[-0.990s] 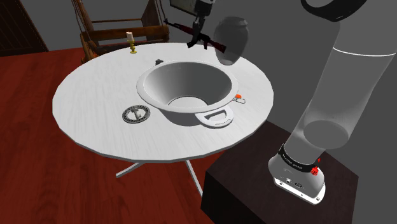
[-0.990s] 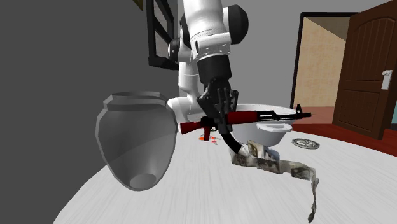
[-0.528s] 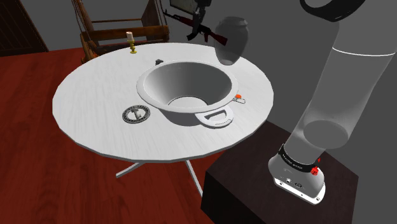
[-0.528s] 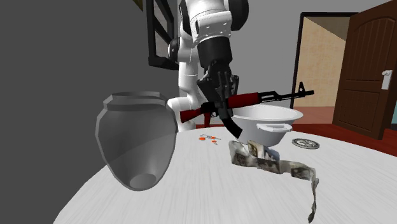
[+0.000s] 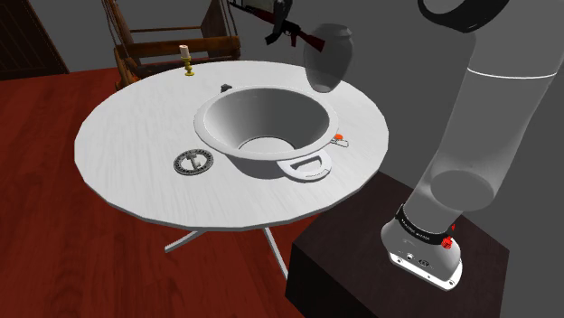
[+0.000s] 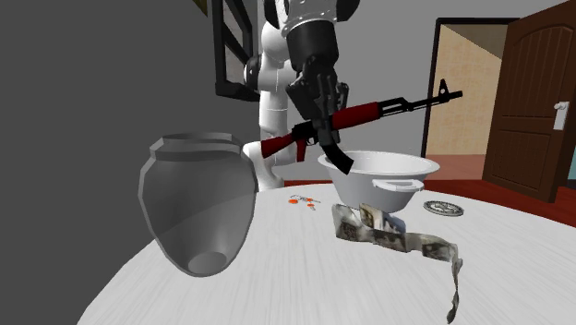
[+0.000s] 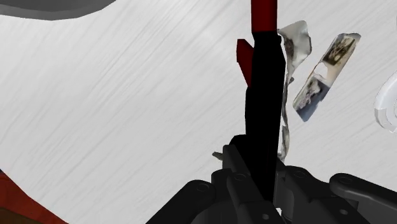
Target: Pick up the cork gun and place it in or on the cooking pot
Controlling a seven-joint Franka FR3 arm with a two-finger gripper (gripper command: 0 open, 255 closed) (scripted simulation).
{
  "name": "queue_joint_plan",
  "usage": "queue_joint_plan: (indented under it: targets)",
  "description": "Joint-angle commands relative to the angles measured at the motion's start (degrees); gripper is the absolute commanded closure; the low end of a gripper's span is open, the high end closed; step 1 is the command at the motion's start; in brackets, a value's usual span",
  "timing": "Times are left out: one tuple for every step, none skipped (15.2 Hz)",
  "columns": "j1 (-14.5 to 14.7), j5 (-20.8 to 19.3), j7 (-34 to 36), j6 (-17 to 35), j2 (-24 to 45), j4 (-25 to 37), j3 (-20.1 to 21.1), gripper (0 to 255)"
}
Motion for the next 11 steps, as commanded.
queue_joint_plan:
  targets:
    - [-0.17, 0.08, 0.18, -1.65, 0.3, 1.92, -0.06, 255]
    - [-0.29, 0.18, 0.27, -2.56, 0.63, 3.16, -0.09, 255]
    - [-0.42, 0.3, 0.36, -3.49, 0.99, 4.44, -0.12, 255]
    - [-0.43, 0.3, 0.37, -3.56, 1.01, 4.52, -0.12, 255]
    - [0.65, -0.67, 1.4, -2.56, -1.39, 1.44, 0.23, 255]
    - [1.65, -1.6, 2.49, -1.66, -3.68, -1.44, 0.62, 255]
    - [2.55, -2.5, 3.64, -0.87, -5.88, -4.13, 1.09, 255]
    - [3.37, -3.34, 4.82, -0.16, -7.98, -6.65, 1.61, 255]
    - [4.12, -4.14, 6.04, 0.46, -10.01, -9.03, 2.18, 255]
    - [4.79, -4.89, 7.28, 1.01, -11.96, -11.26, 2.82, 255]
    - [5.39, -5.58, 8.54, 1.48, -13.84, -13.37, 3.5, 255]
